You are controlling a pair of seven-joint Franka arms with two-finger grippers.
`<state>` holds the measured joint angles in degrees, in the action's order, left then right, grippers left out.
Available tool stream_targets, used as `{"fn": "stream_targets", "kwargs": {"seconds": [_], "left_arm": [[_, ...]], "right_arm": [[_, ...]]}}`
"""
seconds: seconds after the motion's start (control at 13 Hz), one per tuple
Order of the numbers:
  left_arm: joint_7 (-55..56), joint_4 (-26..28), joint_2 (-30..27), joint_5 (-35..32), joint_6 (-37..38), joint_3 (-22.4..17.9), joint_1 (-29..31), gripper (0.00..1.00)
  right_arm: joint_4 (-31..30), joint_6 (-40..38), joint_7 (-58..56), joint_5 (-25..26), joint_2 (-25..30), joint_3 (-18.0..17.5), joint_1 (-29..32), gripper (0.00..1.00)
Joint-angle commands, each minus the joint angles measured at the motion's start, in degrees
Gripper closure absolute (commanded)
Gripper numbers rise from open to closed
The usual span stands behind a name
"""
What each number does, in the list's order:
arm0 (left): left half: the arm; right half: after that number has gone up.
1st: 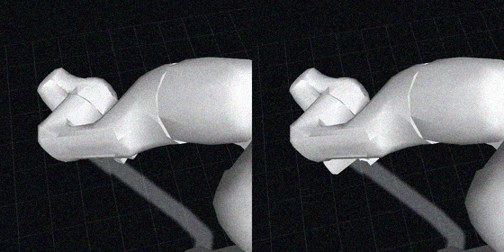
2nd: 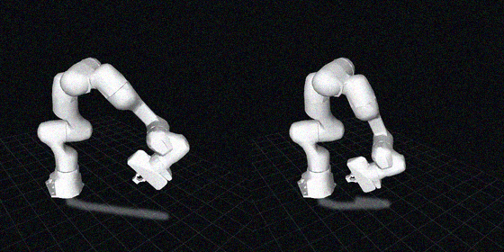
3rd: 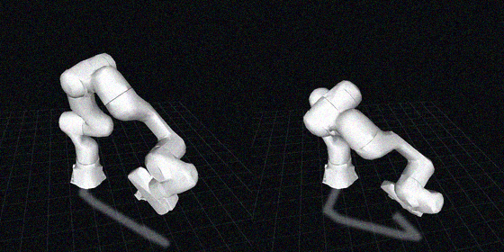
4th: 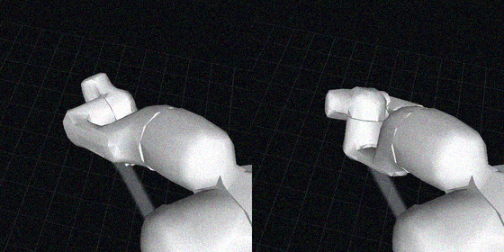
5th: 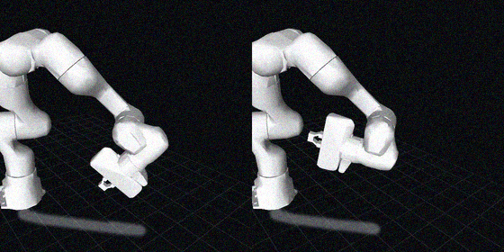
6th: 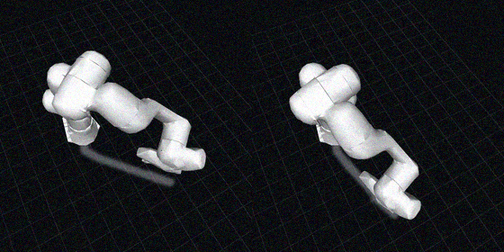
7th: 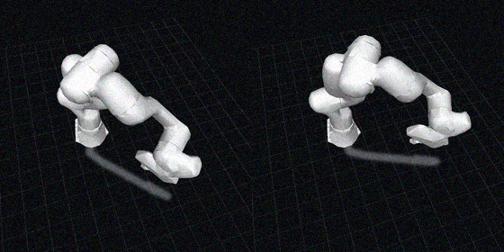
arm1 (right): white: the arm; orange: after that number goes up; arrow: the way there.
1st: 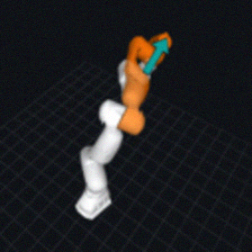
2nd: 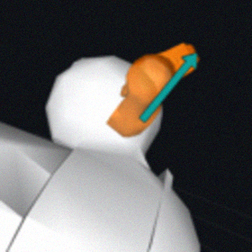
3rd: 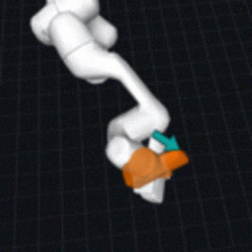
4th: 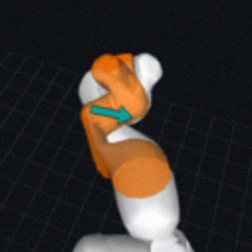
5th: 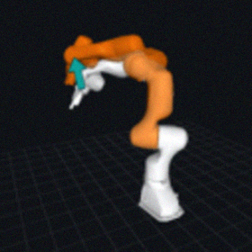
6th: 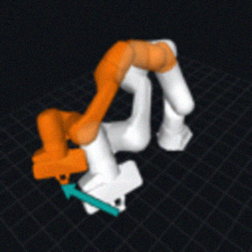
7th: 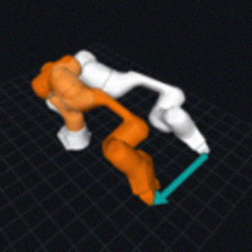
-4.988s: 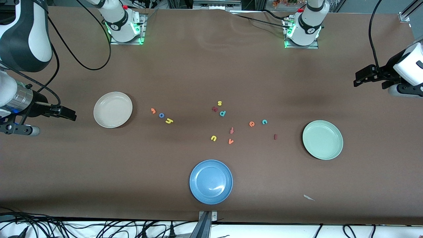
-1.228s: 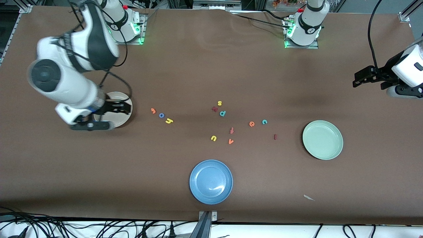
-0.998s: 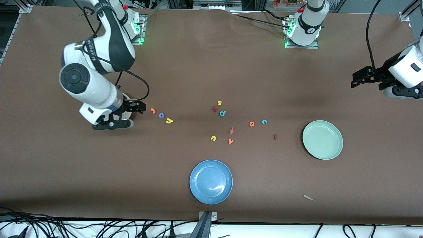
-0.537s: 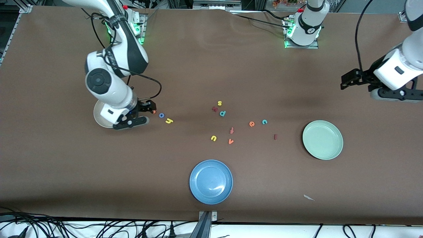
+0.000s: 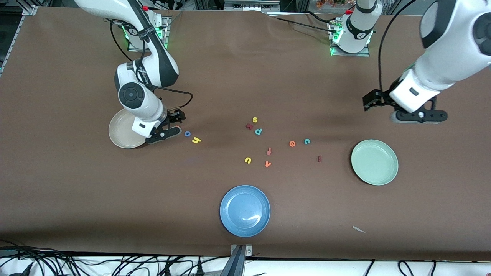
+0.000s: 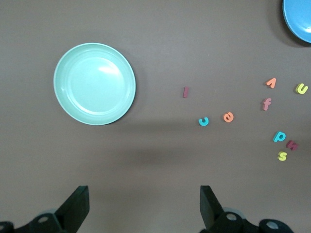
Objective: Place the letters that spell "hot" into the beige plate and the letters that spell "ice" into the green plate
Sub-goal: 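Move the right gripper to the orange f while the left gripper reaches the pink l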
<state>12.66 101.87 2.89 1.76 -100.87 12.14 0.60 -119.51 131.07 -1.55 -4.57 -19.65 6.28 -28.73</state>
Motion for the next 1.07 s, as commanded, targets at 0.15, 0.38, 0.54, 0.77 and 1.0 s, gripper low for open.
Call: {"fn": "stream_targets", "kwargs": {"seconds": [0.15,0.38,0.54,0.77,1.0], "left_arm": [[5.8,5.9,0.4,-1.8,-8.0,3.6,-0.1,0.00],[8.2,8.0,2.8,-1.9,-13.4,5.2,-0.1,0.00],[10.4,9.7,4.7,-2.2,-17.8,6.1,-0.2,0.00],[13.5,10.0,8.8,-6.0,-21.6,6.3,-1.6,0.00],[16.3,9.9,13.8,-8.3,-26.7,6.3,-2.6,0.00]], "right_arm": [[-2.2,2.5,-1.1,-0.5,-1.6,-1.5,0.3,0.01],[-2.4,2.4,-1.3,-0.4,-2.7,-1.5,0.3,0.01],[-1.4,2.7,-4.2,-0.4,-4.1,-1.5,0.9,0.01],[-1.0,4.1,-5.7,-0.6,-5.8,-1.4,1.2,0.01],[-1.0,7.9,-5.5,-0.6,-6.6,-1.5,1.5,0.01]]}}
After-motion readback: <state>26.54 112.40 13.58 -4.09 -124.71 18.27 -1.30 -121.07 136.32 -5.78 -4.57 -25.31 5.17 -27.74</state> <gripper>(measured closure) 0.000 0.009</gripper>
